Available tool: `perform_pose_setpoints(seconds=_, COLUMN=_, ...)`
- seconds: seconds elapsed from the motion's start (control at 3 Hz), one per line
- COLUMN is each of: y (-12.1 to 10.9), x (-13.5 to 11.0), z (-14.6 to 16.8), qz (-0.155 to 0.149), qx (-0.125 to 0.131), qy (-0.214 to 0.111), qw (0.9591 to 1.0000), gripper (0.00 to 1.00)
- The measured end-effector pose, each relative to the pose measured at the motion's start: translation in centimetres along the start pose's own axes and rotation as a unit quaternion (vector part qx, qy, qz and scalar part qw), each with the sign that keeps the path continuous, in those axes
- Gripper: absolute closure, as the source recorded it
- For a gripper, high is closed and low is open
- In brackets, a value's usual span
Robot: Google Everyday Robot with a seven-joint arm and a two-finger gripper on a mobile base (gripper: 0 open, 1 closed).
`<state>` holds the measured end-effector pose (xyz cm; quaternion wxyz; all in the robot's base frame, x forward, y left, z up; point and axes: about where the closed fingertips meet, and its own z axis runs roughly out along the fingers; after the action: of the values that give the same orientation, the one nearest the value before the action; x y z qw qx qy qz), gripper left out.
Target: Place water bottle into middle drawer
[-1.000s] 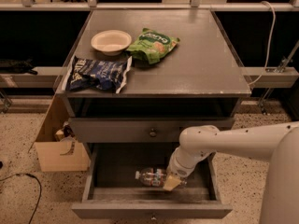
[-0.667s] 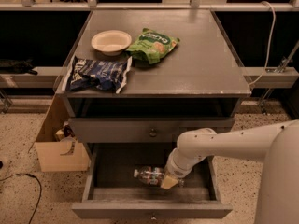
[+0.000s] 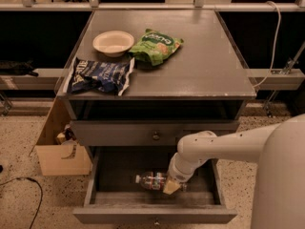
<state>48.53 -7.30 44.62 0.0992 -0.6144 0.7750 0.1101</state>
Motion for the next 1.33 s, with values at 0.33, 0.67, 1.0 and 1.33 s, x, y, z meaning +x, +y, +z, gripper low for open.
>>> perform_pose_setpoints(seconds=0.33, y=-0.4, x=1.0, z=2.1, qz=-0.008, qx=-0.007, qy=0.027, qw=0.9996, gripper=1.00)
perform_pose_setpoints(seconds=0.67, y=-1.2, x=0.8, z=3.7, qz=-0.011, qx=-0.010, qy=0.040, qw=0.9991, gripper=1.00)
perform_pose_setpoints(seconds=1.0, y=-1.2, x=0.8, z=3.7, qz=-0.011, qx=-0.010, qy=0.040, qw=0.9991, gripper=1.00)
perform_pose_setpoints(seconds=1.33, y=-1.2, x=0.8, z=3.7, qz=-0.011, qx=-0.010, qy=0.040, qw=0.9991, gripper=0.85)
